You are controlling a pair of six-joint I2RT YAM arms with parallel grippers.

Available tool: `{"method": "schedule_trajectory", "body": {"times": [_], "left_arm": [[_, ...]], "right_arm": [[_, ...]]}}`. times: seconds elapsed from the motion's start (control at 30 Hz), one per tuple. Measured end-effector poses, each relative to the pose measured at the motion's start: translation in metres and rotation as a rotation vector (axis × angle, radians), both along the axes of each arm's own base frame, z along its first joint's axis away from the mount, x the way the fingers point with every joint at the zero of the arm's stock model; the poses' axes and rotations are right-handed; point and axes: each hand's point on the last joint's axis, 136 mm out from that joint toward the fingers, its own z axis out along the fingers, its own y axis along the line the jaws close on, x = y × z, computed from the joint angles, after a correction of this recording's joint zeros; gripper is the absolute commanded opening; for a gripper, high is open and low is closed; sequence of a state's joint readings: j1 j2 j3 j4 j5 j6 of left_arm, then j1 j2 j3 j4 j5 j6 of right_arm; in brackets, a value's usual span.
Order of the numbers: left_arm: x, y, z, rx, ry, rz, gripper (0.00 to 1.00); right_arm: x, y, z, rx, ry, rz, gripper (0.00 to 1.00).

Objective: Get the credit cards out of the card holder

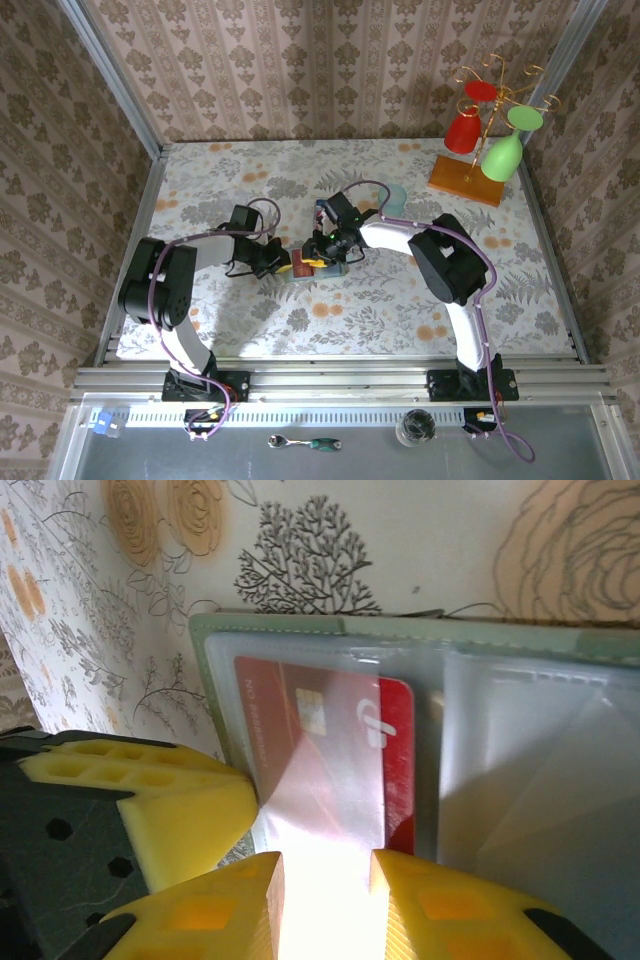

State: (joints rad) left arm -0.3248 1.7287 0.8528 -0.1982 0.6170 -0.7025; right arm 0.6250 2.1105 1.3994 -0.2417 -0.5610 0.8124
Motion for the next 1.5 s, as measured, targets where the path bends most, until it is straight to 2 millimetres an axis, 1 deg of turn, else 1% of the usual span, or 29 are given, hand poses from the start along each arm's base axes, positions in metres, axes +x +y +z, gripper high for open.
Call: {"method": "schedule_trajectory", "body": {"times": [0.1, 0.27, 0.53, 0.73, 0.87, 1.07, 1.2, 1.33, 1.5], "left_arm": [[0.0, 0.0, 0.0, 0.0, 0.0, 0.0, 0.0], [0.0, 0.0, 0.0, 0.0, 0.0, 0.0, 0.0], [0.0, 0.0, 0.0, 0.0, 0.0, 0.0, 0.0], [0.0, 0.0, 0.0, 0.0, 0.0, 0.0, 0.0], [0.0, 0.0, 0.0, 0.0, 0.0, 0.001, 0.0], [0.0, 0.0, 0.0, 0.0, 0.0, 0.0, 0.0], [0.0, 0.0, 0.0, 0.0, 0.001, 0.0, 0.0], [0.0, 0.0, 0.0, 0.0, 0.001, 0.0, 0.0], [0.0, 0.0, 0.0, 0.0, 0.001, 0.0, 0.0]], "right_arm": [[0.0, 0.001, 0.001, 0.001, -0.005, 0.006, 0.27], [0.0, 0.001, 0.0, -0.001, -0.003, 0.006, 0.27], [-0.001, -0.005, -0.005, -0.043, -0.016, 0.018, 0.27], [0.005, -0.005, 0.0, -0.066, -0.053, 0.031, 0.27], [0.006, -0.005, 0.001, -0.066, -0.059, 0.036, 0.28], [0.005, -0.006, -0.006, -0.072, -0.048, 0.038, 0.27], [0.005, -0.004, -0.006, -0.062, -0.045, 0.042, 0.26], [0.005, 0.003, -0.005, -0.024, -0.041, 0.051, 0.23], [0.006, 0.008, -0.005, 0.007, -0.039, 0.059, 0.22]]}}
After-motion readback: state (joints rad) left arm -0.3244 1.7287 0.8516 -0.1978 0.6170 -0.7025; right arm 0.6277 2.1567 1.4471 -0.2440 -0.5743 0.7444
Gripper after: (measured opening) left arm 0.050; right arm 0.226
